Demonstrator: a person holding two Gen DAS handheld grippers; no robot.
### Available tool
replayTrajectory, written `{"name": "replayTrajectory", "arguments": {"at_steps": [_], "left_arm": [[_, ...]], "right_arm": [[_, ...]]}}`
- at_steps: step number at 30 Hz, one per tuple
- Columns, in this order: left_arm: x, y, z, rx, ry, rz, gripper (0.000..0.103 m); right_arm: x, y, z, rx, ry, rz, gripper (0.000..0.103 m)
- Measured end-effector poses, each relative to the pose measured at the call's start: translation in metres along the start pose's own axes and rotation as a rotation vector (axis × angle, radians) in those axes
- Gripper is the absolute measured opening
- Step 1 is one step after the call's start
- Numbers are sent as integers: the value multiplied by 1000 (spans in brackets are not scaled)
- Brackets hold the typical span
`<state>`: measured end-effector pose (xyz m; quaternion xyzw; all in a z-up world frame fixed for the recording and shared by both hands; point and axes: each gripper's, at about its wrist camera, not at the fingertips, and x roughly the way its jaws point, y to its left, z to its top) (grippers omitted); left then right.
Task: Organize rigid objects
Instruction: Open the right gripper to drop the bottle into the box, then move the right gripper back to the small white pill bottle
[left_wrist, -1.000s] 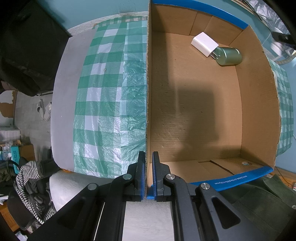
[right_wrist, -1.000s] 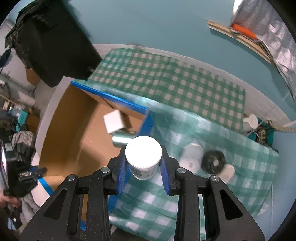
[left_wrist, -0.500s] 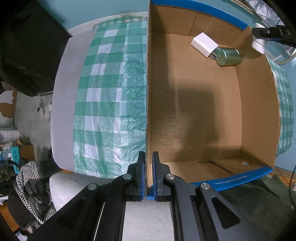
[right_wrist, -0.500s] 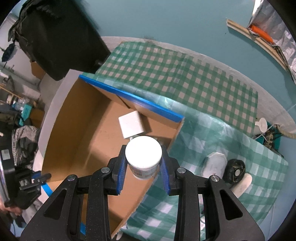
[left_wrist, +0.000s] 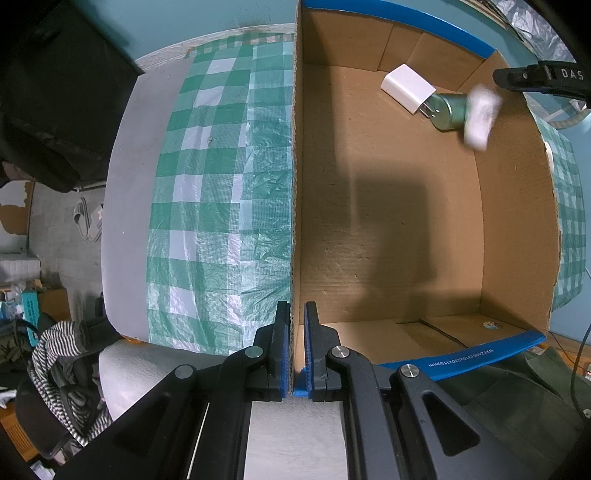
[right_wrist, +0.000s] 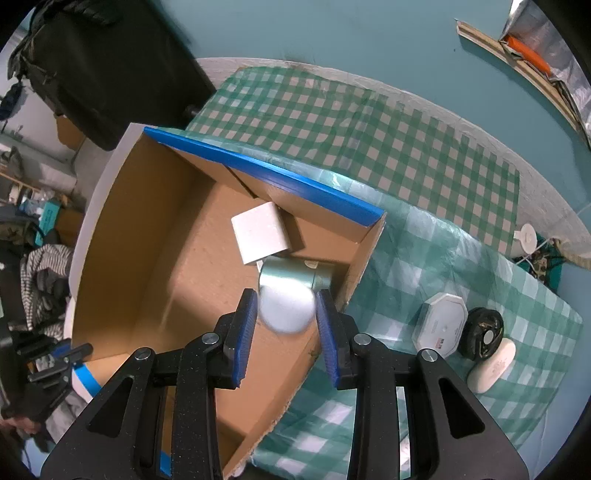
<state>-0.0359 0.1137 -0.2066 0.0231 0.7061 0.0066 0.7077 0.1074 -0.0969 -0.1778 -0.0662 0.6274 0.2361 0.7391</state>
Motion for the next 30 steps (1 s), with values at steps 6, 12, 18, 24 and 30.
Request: {"name": "replayTrajectory", "arguments": {"at_steps": [6, 12, 18, 24, 30], "left_arm": [[0, 0, 0, 4, 0, 1, 7], [0, 0, 0, 8, 1, 1, 7], [0, 0, 0, 9, 1, 1, 7], [-1, 0, 0, 10, -1, 4, 7], [-1, 0, 0, 12, 1, 6, 7]], "right_arm": [[-11, -2, -1, 12, -23, -5, 32], [-33, 0, -6, 8, -53, 4, 32], [-53, -4, -14, 21, -75, 0, 32], [-67, -18, -27, 56, -79, -23, 32], [-75, -35, -44, 103, -81, -40, 32]]}}
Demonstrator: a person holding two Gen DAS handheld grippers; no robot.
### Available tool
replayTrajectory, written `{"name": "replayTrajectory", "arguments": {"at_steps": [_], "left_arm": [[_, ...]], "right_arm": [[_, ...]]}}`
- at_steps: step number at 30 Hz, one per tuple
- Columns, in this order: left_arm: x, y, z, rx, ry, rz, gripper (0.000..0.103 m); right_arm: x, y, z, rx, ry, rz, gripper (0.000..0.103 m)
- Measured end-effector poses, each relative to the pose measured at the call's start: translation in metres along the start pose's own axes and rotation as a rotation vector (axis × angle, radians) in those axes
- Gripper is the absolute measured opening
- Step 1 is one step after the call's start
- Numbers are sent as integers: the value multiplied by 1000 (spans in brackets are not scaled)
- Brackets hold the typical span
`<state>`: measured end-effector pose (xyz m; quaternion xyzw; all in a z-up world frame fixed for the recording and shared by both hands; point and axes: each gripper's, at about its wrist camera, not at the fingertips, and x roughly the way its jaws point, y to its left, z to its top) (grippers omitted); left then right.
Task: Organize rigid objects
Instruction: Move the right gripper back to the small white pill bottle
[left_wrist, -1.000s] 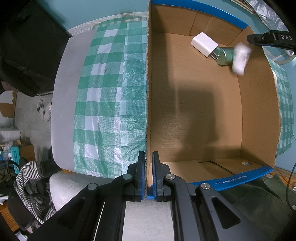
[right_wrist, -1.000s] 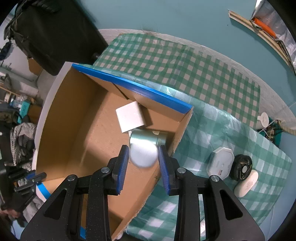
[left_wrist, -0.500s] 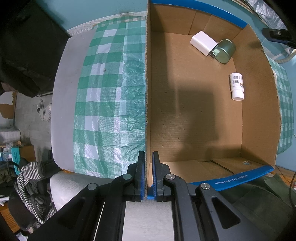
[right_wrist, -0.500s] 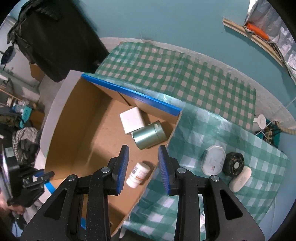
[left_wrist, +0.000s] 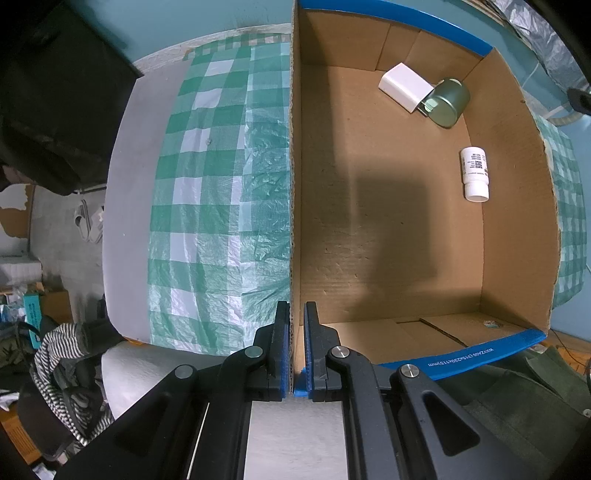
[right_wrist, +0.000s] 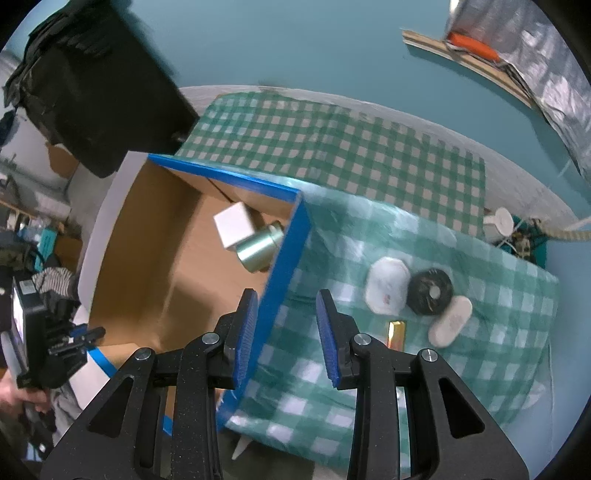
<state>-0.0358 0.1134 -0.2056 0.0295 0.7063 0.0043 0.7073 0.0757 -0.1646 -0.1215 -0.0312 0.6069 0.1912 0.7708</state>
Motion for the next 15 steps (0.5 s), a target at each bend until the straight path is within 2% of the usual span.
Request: {"name": "replayTrajectory", "arguments": {"at_steps": [7, 15], "left_arm": [[0, 1, 0, 0, -1, 0, 7], [-1, 1, 0, 0, -2, 0, 7]], "right_arm": [[-1, -26, -21, 68, 7, -20, 36], [14, -65, -55, 158, 56, -50, 37]]}}
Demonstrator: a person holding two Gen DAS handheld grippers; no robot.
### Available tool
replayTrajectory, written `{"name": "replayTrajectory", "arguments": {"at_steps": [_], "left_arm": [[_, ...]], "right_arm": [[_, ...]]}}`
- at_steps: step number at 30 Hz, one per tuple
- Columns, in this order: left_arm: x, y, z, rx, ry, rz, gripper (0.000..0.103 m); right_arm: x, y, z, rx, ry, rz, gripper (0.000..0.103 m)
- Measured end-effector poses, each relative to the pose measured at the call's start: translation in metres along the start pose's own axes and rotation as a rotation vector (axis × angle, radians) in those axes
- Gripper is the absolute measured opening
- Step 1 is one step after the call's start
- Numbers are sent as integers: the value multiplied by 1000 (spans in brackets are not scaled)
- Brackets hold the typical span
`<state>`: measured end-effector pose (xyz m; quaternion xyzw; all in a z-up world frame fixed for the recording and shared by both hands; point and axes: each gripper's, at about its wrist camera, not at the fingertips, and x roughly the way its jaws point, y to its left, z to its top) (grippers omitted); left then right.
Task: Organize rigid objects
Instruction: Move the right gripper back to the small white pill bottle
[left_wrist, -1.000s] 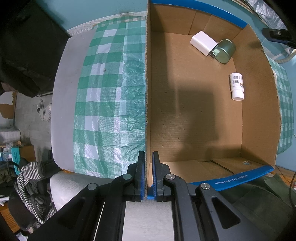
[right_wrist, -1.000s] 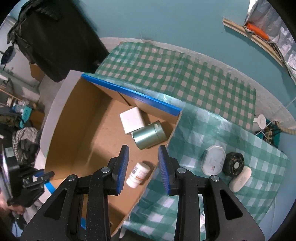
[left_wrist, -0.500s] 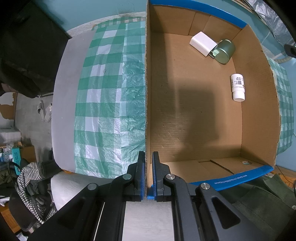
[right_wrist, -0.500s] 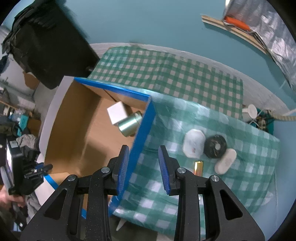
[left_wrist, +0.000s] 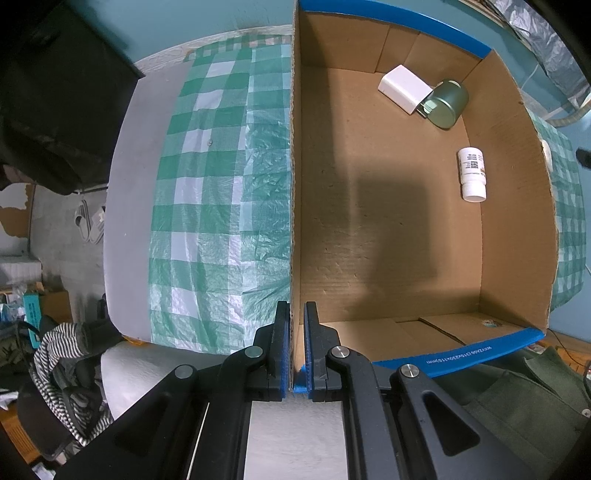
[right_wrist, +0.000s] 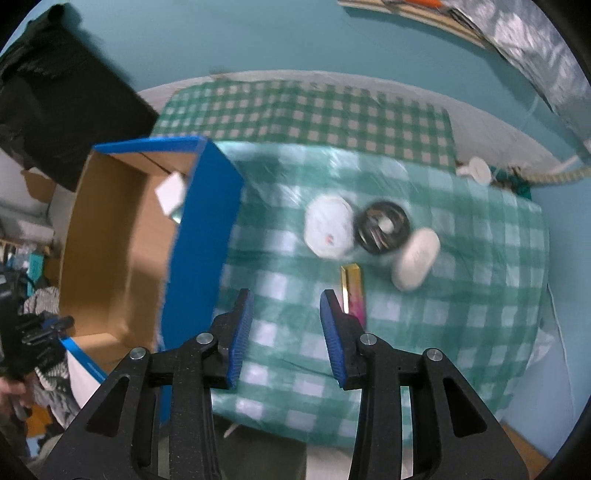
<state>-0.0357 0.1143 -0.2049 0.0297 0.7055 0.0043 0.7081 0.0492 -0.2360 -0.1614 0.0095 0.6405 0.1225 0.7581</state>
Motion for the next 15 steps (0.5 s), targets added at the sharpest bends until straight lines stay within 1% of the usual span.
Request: {"name": "replayTrajectory", "arguments": {"at_steps": [9, 15], "left_arm": [[0, 0, 0, 2, 0, -1, 7], [0, 0, 0, 2, -1, 0, 7]], "right_arm": [[40, -45, -31, 116, 62, -26, 37], [61, -60, -46, 142, 100, -40, 37]]}}
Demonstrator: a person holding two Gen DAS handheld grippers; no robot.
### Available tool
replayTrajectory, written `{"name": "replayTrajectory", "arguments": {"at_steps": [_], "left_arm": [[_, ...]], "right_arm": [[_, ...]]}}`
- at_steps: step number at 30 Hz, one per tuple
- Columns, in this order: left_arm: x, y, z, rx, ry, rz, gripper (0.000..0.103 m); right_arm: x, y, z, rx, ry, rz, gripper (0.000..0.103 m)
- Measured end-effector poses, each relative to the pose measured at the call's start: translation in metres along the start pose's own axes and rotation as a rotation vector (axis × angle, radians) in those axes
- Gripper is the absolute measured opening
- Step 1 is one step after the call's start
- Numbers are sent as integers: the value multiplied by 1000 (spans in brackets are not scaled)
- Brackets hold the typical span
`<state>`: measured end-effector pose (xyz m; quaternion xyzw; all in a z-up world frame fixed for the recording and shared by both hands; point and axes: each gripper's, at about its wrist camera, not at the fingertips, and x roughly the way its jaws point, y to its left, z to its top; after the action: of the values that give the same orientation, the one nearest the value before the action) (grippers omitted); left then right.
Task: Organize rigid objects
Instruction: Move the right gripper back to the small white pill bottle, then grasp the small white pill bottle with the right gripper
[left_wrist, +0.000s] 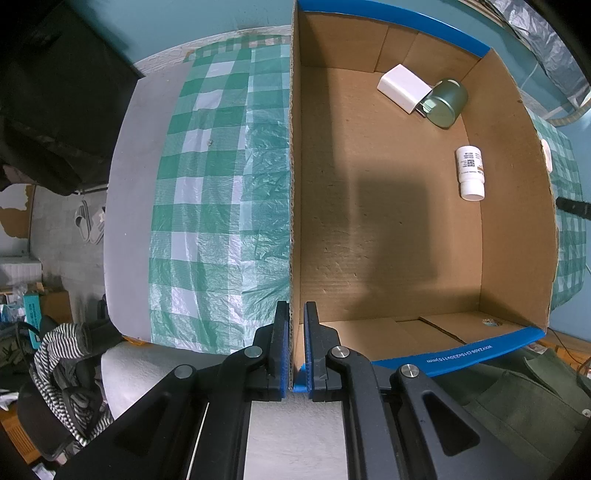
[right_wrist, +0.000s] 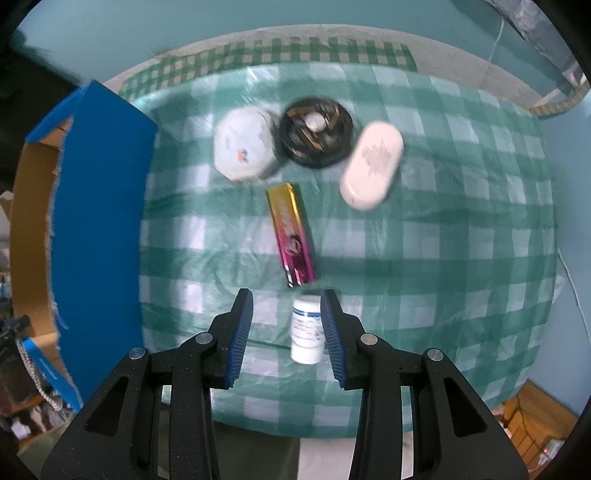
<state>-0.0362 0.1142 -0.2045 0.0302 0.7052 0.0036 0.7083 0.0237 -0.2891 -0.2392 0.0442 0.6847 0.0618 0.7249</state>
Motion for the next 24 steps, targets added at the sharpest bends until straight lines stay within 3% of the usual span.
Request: {"name": "replayTrajectory", "arguments": {"at_steps": [16, 24], "left_arm": [[0, 0, 0, 0, 3, 0, 7], [0, 0, 0, 0, 3, 0, 7]], "right_arm": [[37, -13, -11, 44, 28, -23, 37], [50, -1, -13, 14, 34, -55, 34]]}}
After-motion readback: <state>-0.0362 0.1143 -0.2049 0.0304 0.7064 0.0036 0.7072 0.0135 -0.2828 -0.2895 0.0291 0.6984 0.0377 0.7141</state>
